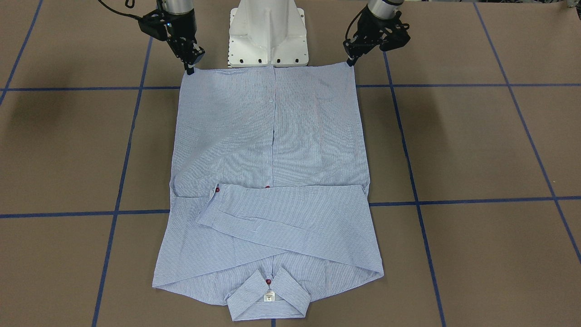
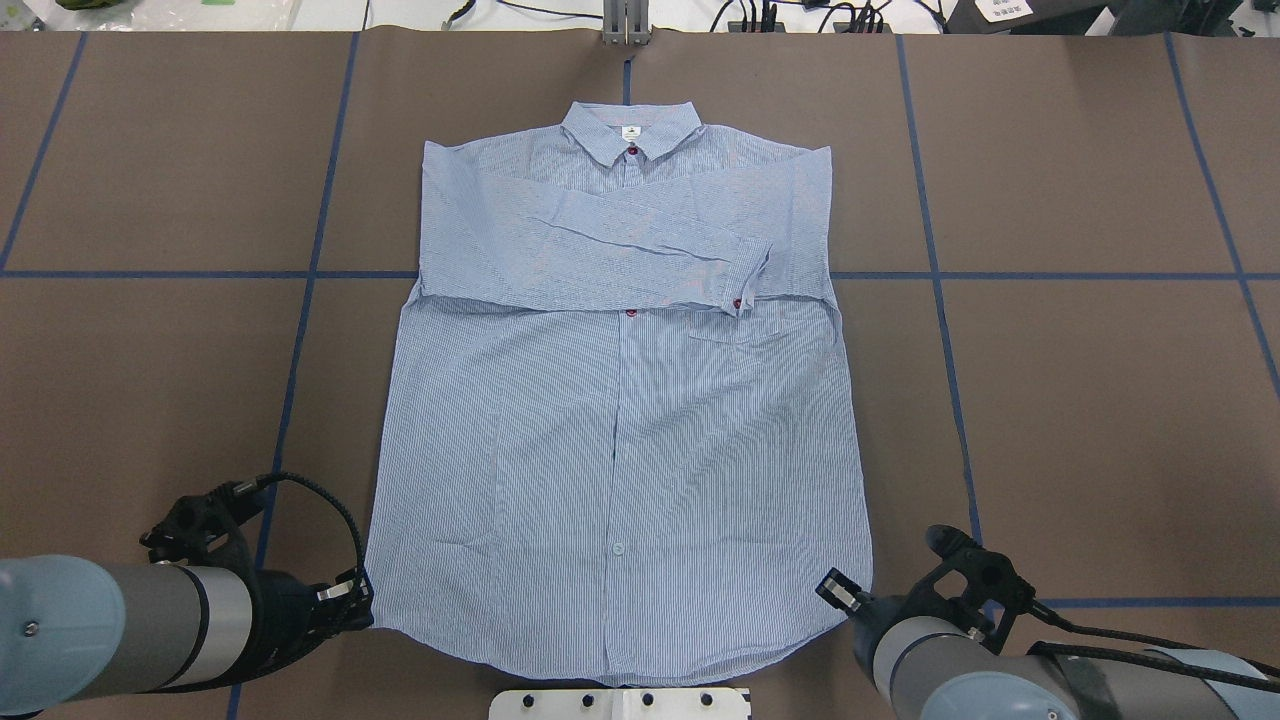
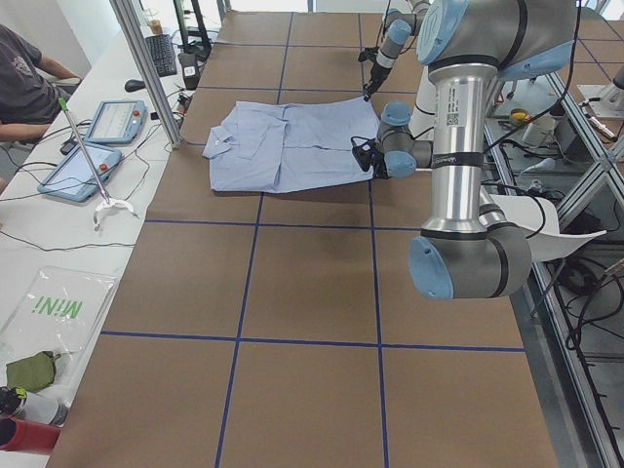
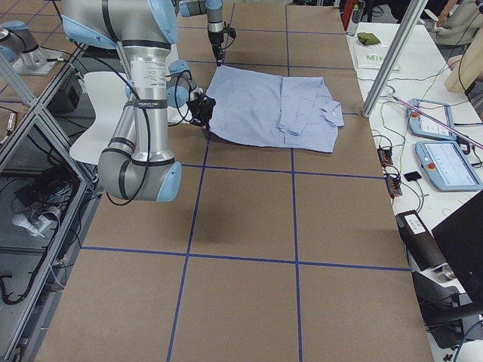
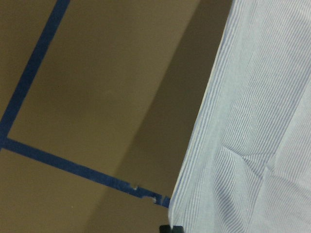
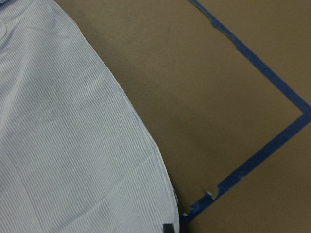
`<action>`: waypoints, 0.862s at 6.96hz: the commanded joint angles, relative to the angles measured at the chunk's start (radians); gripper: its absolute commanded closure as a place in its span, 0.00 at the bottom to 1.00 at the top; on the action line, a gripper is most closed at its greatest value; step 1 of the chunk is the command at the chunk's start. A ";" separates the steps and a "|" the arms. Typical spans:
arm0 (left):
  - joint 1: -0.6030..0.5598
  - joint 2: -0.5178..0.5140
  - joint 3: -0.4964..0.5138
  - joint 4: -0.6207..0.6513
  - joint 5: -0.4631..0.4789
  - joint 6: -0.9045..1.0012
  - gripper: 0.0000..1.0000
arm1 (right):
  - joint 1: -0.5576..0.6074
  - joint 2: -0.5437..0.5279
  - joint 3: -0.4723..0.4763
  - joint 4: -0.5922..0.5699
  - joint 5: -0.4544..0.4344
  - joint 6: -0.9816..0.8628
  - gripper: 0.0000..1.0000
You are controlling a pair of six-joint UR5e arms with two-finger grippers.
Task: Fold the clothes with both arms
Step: 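Lift the hem with both grippers and fold it toward the collar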
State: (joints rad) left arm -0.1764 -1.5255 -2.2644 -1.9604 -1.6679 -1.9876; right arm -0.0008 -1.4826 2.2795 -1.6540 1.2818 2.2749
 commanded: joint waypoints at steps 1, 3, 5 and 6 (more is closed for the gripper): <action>-0.004 -0.005 -0.085 0.035 -0.010 -0.047 1.00 | -0.001 -0.035 0.081 -0.015 -0.001 0.000 1.00; -0.096 -0.016 -0.103 0.055 -0.048 0.125 1.00 | 0.068 0.046 0.074 -0.024 0.002 -0.018 1.00; -0.248 -0.118 -0.062 0.220 -0.088 0.411 1.00 | 0.206 0.141 0.071 -0.024 0.071 -0.104 1.00; -0.327 -0.257 -0.003 0.341 -0.139 0.459 1.00 | 0.288 0.159 0.069 -0.030 0.133 -0.126 1.00</action>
State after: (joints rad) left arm -0.4071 -1.6462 -2.3248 -1.7541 -1.7565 -1.6165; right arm 0.1896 -1.3653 2.3505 -1.6794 1.3482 2.1878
